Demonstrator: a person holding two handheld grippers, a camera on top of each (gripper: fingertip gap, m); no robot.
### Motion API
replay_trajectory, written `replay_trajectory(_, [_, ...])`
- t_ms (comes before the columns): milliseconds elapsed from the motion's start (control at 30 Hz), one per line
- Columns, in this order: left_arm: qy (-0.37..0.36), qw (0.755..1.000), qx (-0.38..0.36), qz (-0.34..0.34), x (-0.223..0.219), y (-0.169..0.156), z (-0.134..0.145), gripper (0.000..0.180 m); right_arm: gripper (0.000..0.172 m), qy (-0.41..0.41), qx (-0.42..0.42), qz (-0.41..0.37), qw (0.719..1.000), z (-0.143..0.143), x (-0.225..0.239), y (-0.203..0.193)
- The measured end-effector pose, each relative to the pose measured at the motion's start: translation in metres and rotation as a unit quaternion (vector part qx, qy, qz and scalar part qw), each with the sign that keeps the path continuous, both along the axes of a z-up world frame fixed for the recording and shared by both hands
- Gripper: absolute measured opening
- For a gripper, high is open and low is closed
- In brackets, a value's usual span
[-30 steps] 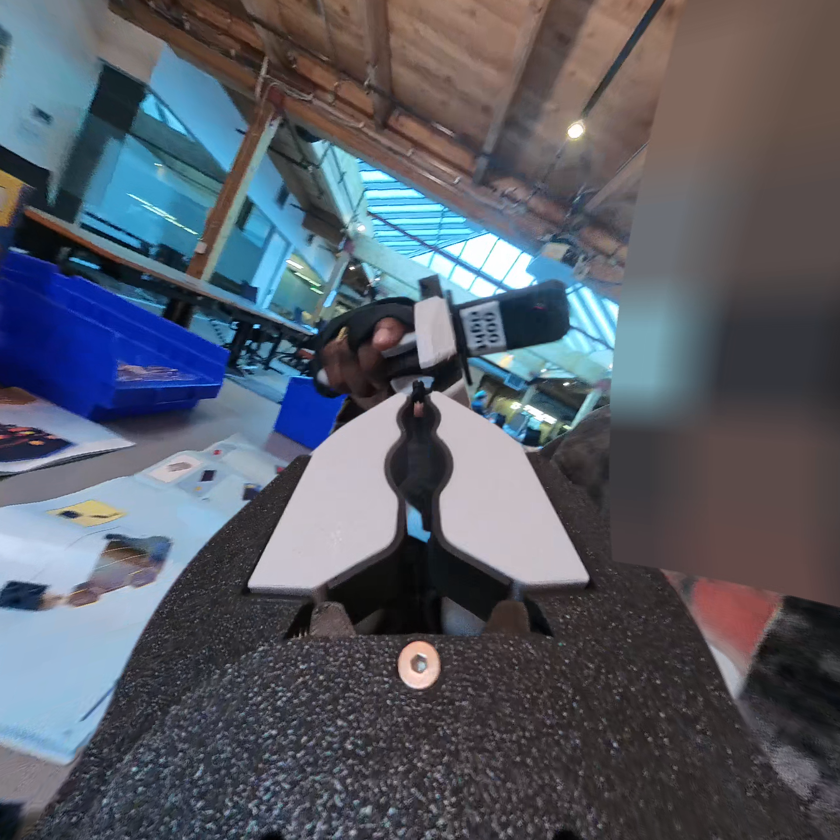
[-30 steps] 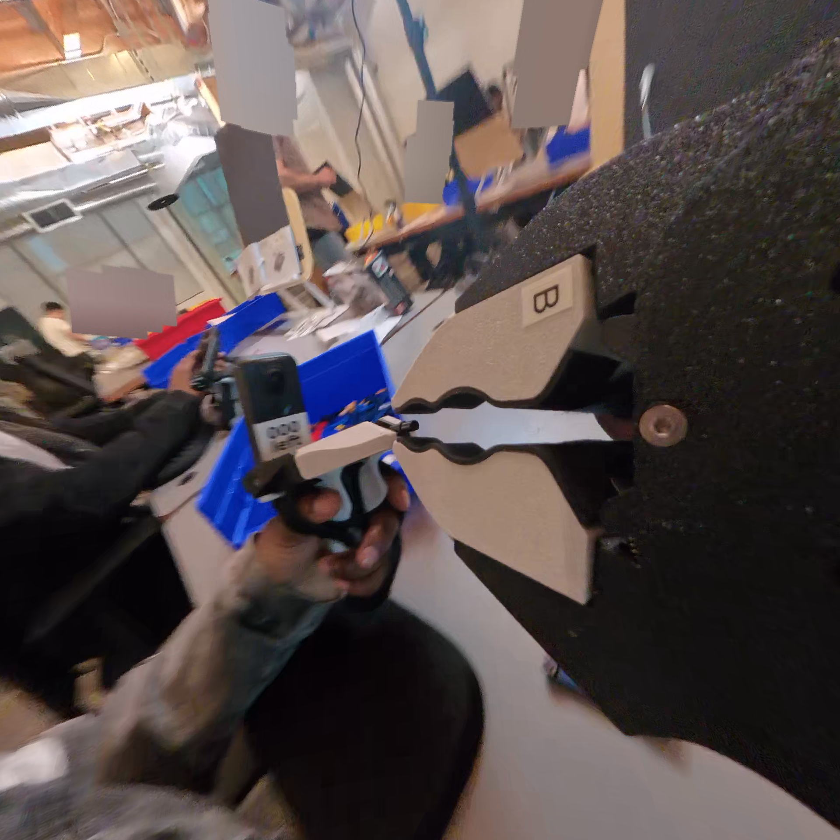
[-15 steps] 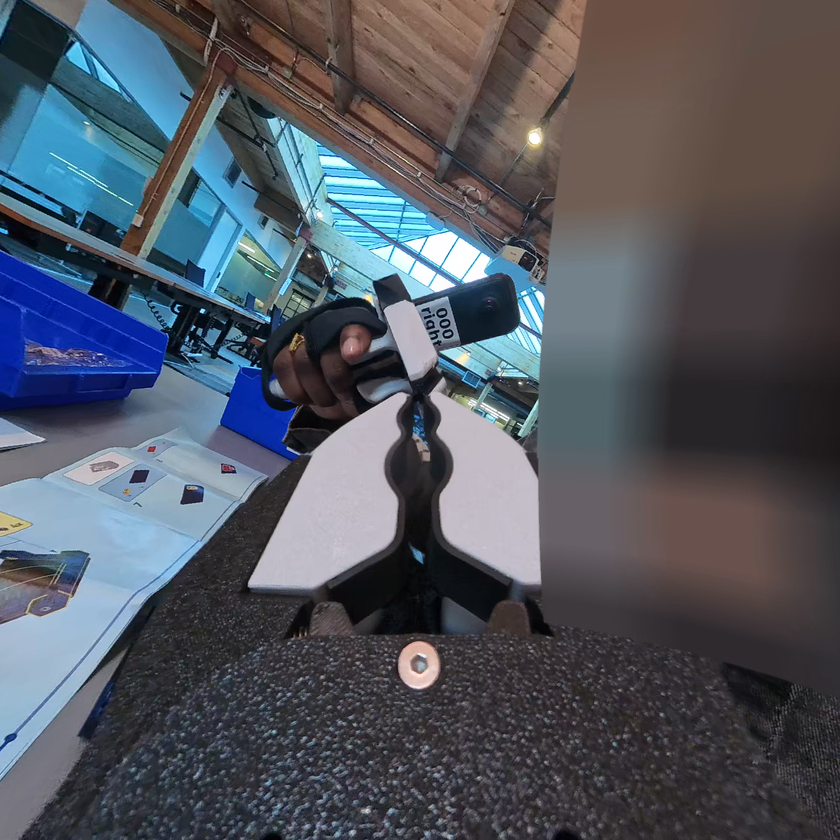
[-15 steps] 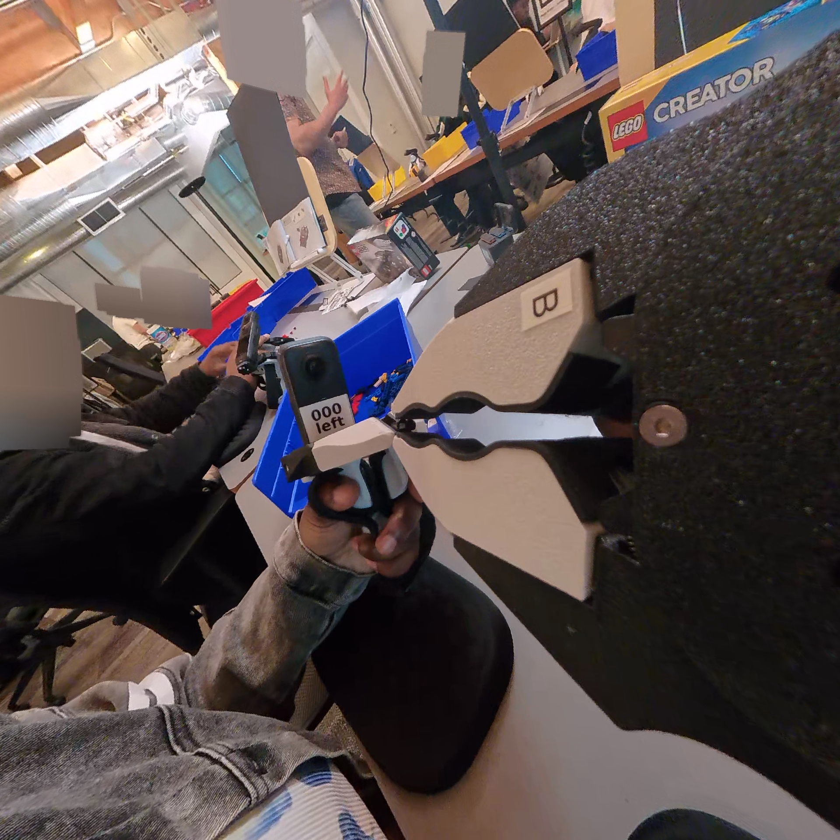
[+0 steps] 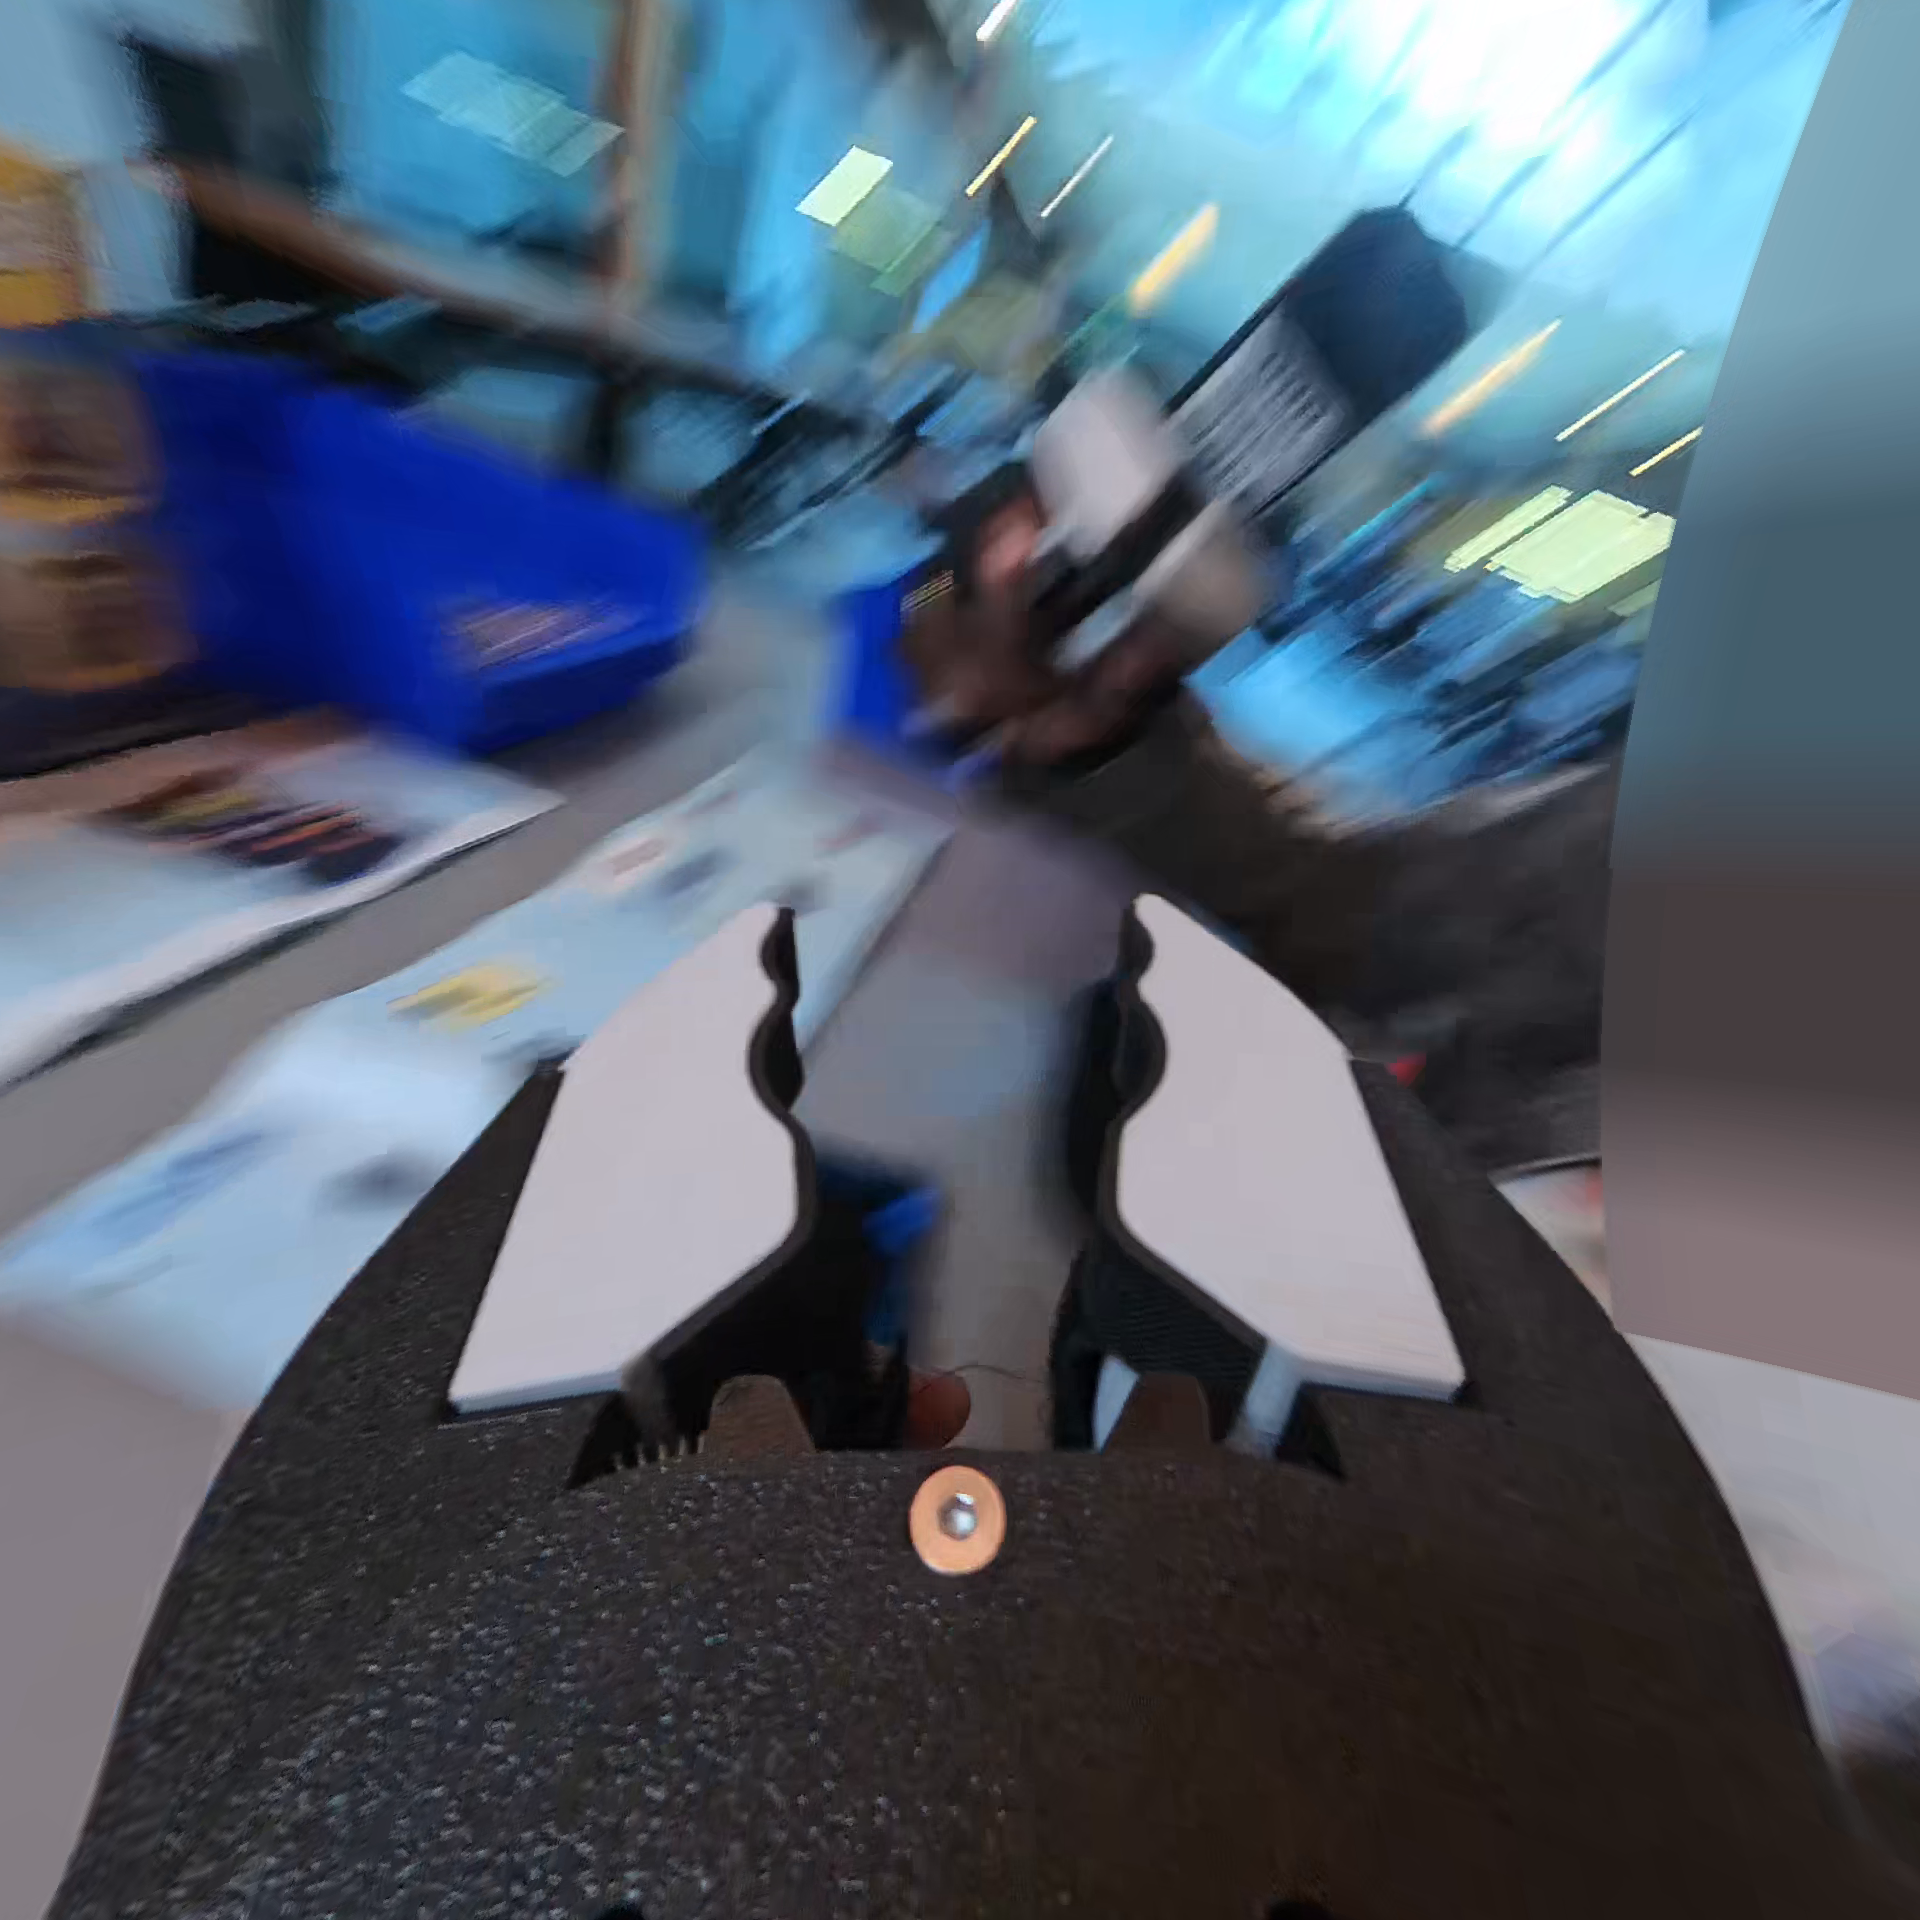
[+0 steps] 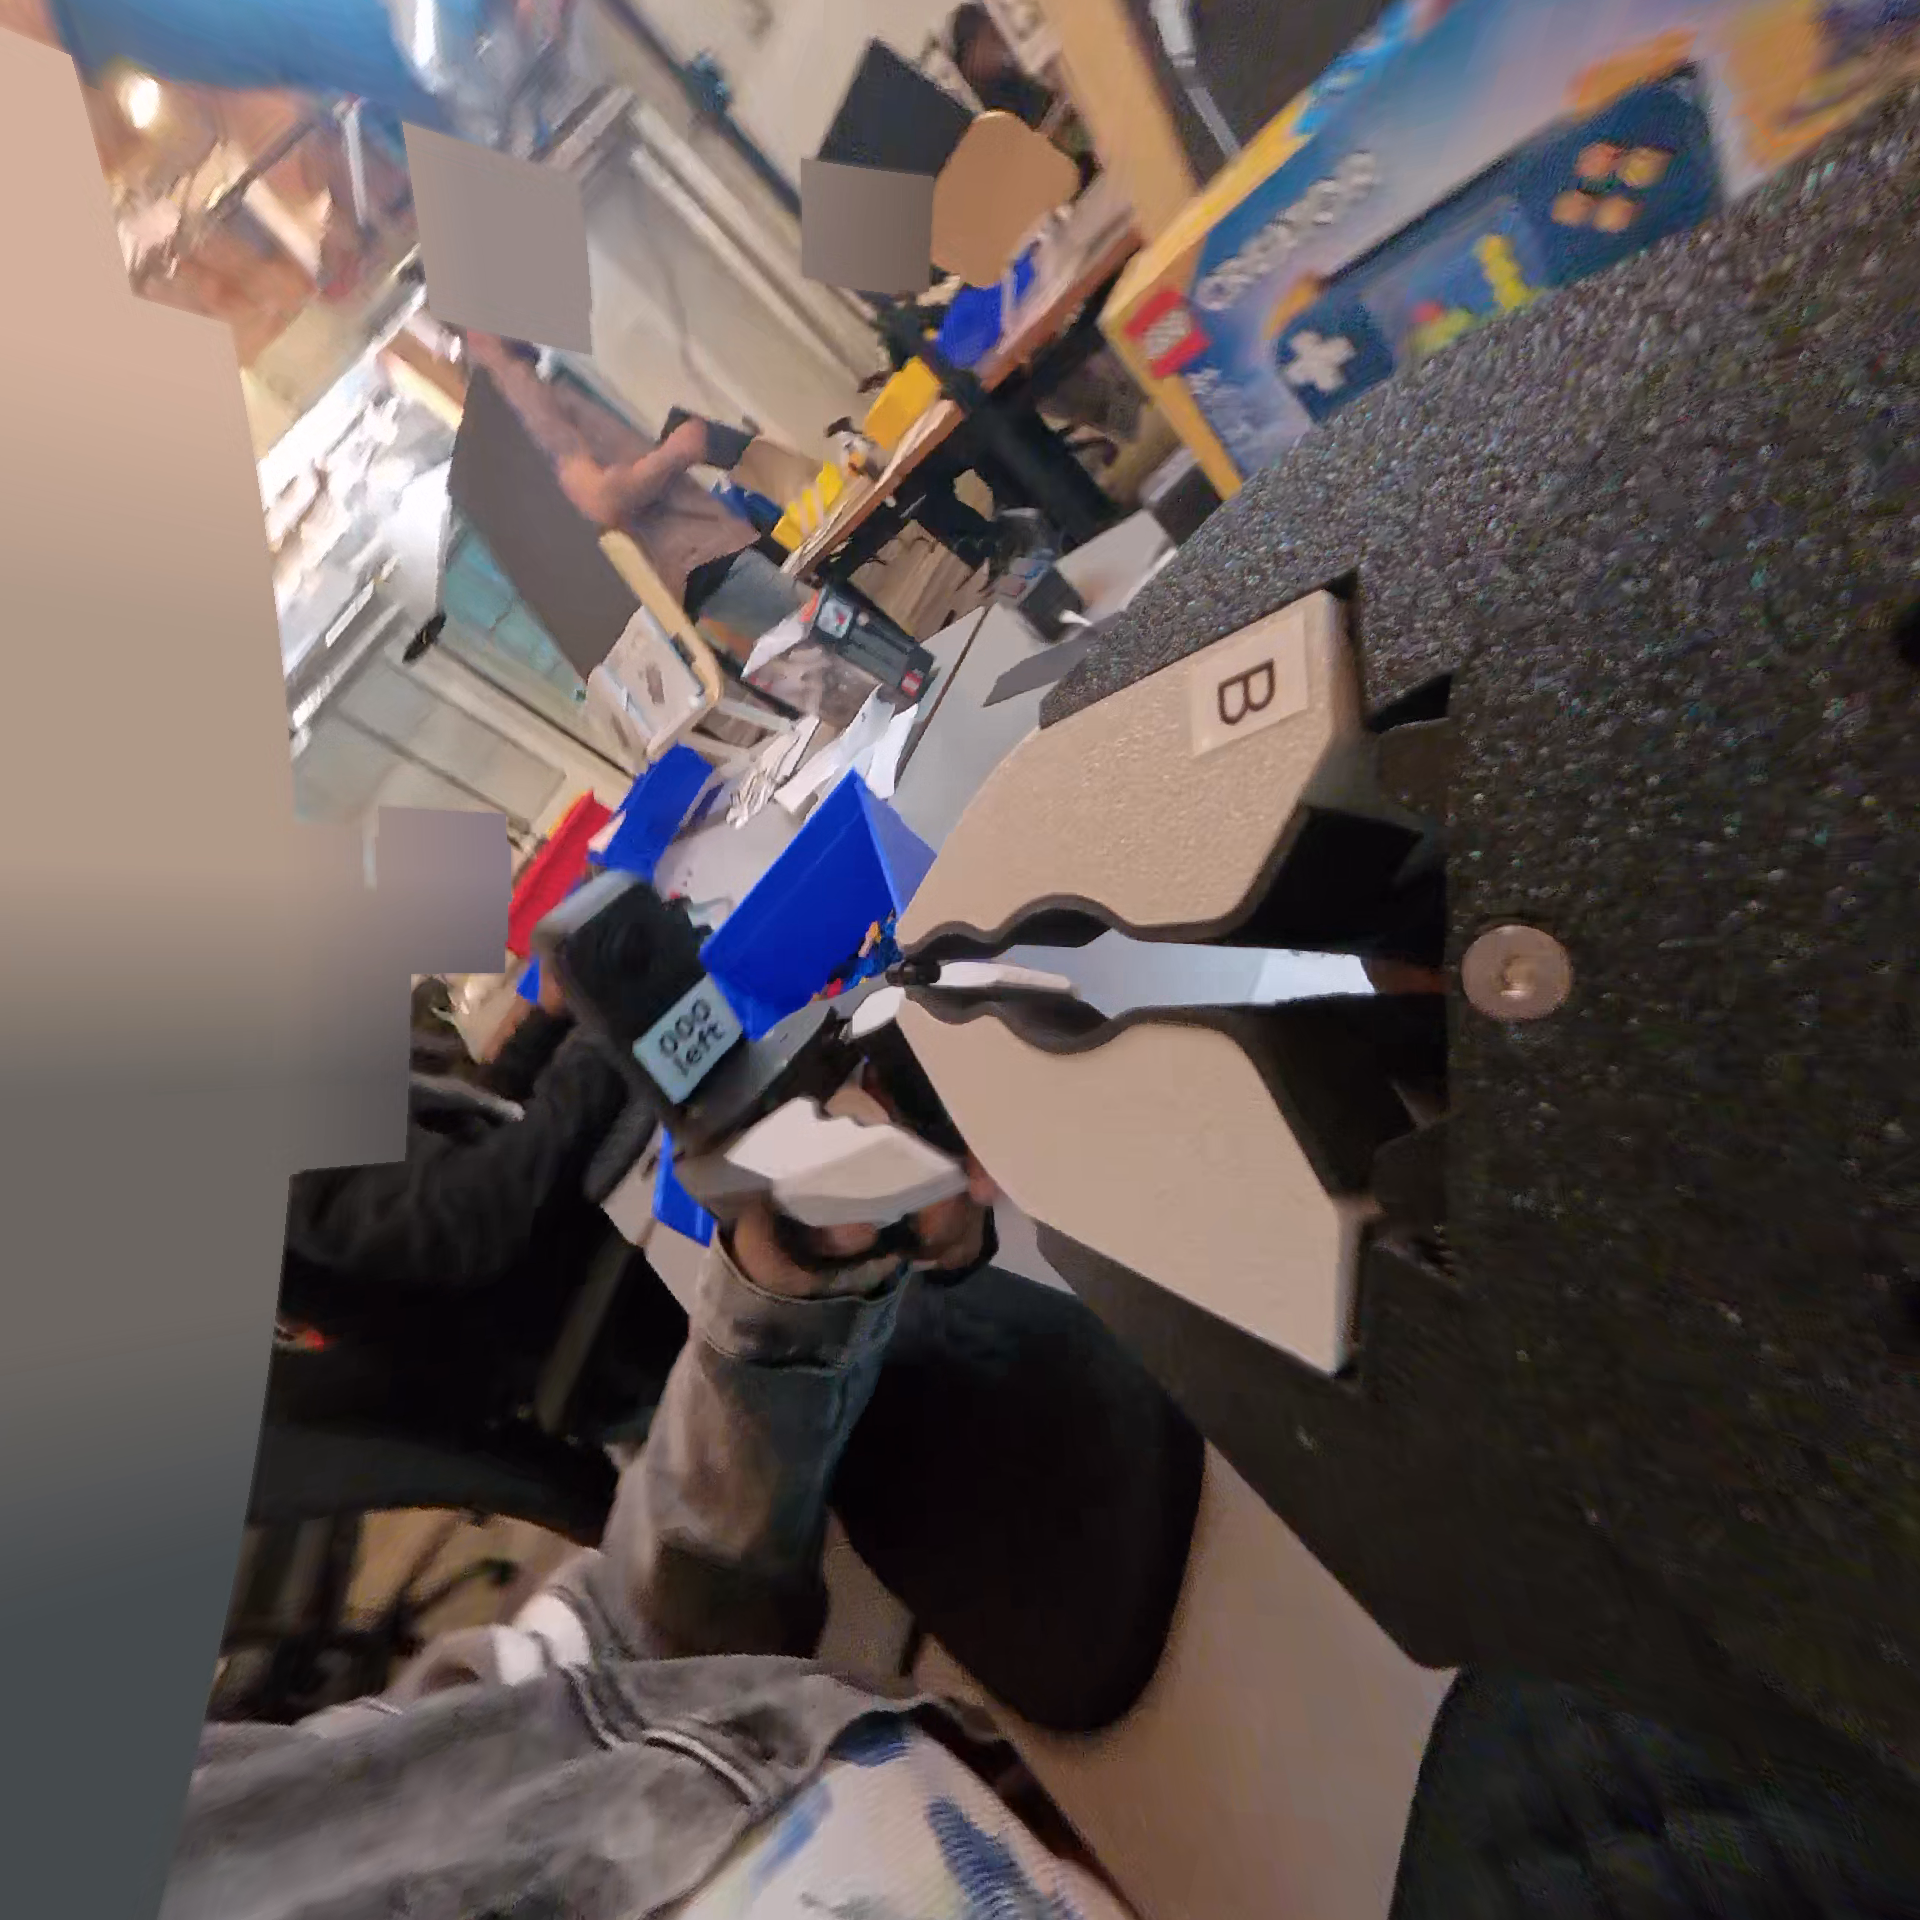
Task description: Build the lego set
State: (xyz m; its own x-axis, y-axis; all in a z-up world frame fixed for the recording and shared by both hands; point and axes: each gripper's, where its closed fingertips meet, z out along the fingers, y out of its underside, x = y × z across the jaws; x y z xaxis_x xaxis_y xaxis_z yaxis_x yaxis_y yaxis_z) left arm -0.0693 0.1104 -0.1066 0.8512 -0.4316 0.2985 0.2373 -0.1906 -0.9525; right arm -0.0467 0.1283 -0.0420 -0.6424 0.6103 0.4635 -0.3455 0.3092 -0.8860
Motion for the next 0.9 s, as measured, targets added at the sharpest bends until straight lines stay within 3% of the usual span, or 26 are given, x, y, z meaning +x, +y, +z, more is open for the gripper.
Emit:
replay_trajectory(100, [0.145,0.982,-0.076,0.096,-0.037,0.017,-0.032,0.059,0.004,-0.040,-0.096,-0.010,0.994,-0.009,0.004,0.026])
replay_trajectory(200, [0.203,0.962,-0.147,0.109,-0.057,0.036,-0.070,0.054,0.004,-0.068,-0.150,0.000,0.986,-0.024,0.002,0.035])
replay_trajectory(367, [0.220,0.943,-0.225,0.105,-0.084,0.057,-0.105,0.043,0.004,-0.101,-0.182,0.014,0.978,-0.037,-0.004,0.043])
replay_trajectory(633, [0.253,0.937,-0.231,0.072,-0.093,0.067,-0.133,0.043,0.004,-0.117,-0.185,0.023,0.975,-0.045,-0.004,0.044])
replay_trajectory(800, [0.244,0.940,-0.233,0.056,-0.095,0.068,-0.137,0.027,0.004,-0.127,-0.194,0.025,0.972,-0.049,-0.007,0.045])
replay_trajectory(900, [0.246,0.934,-0.255,0.045,-0.095,0.069,-0.144,0.030,0.004,-0.131,-0.197,0.025,0.971,-0.051,-0.008,0.045])
